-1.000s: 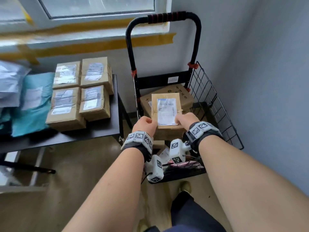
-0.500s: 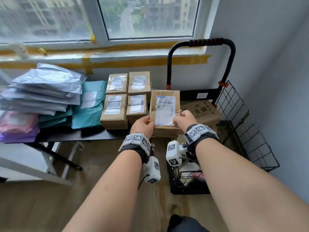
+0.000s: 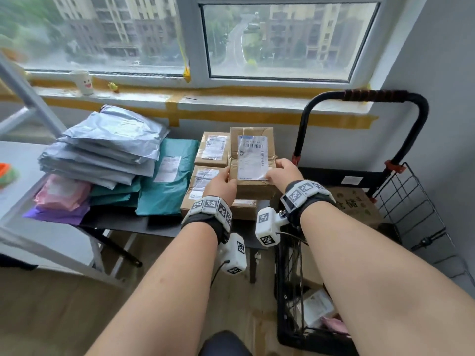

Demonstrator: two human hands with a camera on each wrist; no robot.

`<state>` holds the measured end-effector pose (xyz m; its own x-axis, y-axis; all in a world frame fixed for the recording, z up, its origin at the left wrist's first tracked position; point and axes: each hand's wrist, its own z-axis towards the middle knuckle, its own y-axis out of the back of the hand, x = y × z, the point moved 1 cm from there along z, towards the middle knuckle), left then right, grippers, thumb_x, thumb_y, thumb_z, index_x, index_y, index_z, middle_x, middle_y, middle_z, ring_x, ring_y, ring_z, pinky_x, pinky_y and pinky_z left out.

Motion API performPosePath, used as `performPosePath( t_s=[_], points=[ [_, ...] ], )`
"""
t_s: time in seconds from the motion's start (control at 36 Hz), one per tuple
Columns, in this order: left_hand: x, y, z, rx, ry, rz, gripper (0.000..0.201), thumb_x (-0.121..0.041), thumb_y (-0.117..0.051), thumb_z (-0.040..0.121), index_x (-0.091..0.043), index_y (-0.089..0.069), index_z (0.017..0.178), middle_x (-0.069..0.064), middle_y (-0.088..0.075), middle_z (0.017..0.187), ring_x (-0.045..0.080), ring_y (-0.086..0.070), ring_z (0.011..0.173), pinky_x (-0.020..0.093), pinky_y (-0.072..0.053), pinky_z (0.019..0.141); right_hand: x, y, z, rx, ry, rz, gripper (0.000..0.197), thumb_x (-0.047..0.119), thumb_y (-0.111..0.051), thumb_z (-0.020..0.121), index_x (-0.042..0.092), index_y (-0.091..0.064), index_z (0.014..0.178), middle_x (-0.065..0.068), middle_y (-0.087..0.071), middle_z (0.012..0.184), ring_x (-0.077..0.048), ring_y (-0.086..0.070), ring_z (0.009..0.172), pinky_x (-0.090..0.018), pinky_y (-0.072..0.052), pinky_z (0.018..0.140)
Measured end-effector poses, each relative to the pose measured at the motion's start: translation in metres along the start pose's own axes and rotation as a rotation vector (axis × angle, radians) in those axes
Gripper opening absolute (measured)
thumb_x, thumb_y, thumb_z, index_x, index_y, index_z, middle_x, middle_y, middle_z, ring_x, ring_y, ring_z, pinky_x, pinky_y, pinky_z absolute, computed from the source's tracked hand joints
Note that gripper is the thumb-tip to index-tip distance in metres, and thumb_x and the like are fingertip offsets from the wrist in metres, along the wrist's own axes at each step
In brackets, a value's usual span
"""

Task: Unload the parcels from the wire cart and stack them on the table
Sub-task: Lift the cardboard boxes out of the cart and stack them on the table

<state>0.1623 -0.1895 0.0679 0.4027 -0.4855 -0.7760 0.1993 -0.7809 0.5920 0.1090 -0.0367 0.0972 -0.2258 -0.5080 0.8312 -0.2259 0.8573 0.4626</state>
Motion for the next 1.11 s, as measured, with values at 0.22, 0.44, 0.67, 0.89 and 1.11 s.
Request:
performPosePath(
  t_s=[0.22, 0.44, 0.67, 0.89, 1.11],
  points=[
    [0.013, 0.038, 0.076, -0.028, -0.004, 0.044, 0.041, -0.027, -0.041, 0.097, -0.026, -0.044, 0.138, 0.003, -0.06, 0.127, 0.025, -0.058, 0.109, 0.03, -0.044, 0.091, 0.045, -0.043, 0.056, 0.043, 0.04, -0.055, 0.042, 0.008, -0.056, 0.088, 0.014, -0.054, 0.13, -0.004, -0.059, 0.117, -0.023, -0.057, 0.106, -0.034, -0.046, 0.096],
    [0.026, 0.075, 0.166, 0.023, -0.017, 0.09, 0.041, -0.024, -0.039, 0.099, -0.023, -0.043, 0.14, 0.003, -0.059, 0.127, 0.027, -0.058, 0.111, 0.029, -0.043, 0.091, 0.083, -0.095, 0.11, 0.049, -0.008, -0.031, 0.046, 0.008, -0.054, 0.09, 0.018, -0.051, 0.135, 0.008, -0.054, 0.12, -0.018, -0.053, 0.112, -0.024, -0.04, 0.091],
    [0.041, 0.089, 0.224, 0.097, -0.017, 0.081, 0.042, -0.027, -0.039, 0.098, -0.026, -0.044, 0.14, -0.001, -0.059, 0.129, 0.022, -0.059, 0.11, 0.035, -0.047, 0.096, 0.099, -0.13, 0.148, 0.022, -0.064, -0.033, 0.043, 0.012, -0.057, 0.092, 0.015, -0.051, 0.135, 0.001, -0.058, 0.127, -0.014, -0.053, 0.102, -0.026, -0.041, 0.086],
    [0.046, 0.093, 0.227, 0.057, -0.011, 0.091, 0.043, -0.027, -0.034, 0.101, -0.02, -0.037, 0.144, 0.002, -0.049, 0.141, 0.023, -0.051, 0.123, 0.03, -0.039, 0.098, 0.101, -0.147, 0.156, -0.03, -0.103, -0.001, 0.043, 0.016, -0.054, 0.093, 0.019, -0.05, 0.136, 0.001, -0.058, 0.13, -0.019, -0.056, 0.112, -0.03, -0.043, 0.091],
    [0.023, 0.098, 0.212, -0.067, -0.076, 0.256, 0.026, -0.011, -0.039, 0.094, -0.014, -0.054, 0.115, 0.01, -0.054, 0.127, 0.029, -0.051, 0.114, 0.035, -0.041, 0.088, 0.096, -0.141, 0.148, -0.088, -0.189, 0.043, 0.057, 0.023, -0.053, 0.092, 0.018, -0.036, 0.147, 0.0, -0.042, 0.148, -0.023, -0.043, 0.133, -0.035, -0.035, 0.107]
  ],
)
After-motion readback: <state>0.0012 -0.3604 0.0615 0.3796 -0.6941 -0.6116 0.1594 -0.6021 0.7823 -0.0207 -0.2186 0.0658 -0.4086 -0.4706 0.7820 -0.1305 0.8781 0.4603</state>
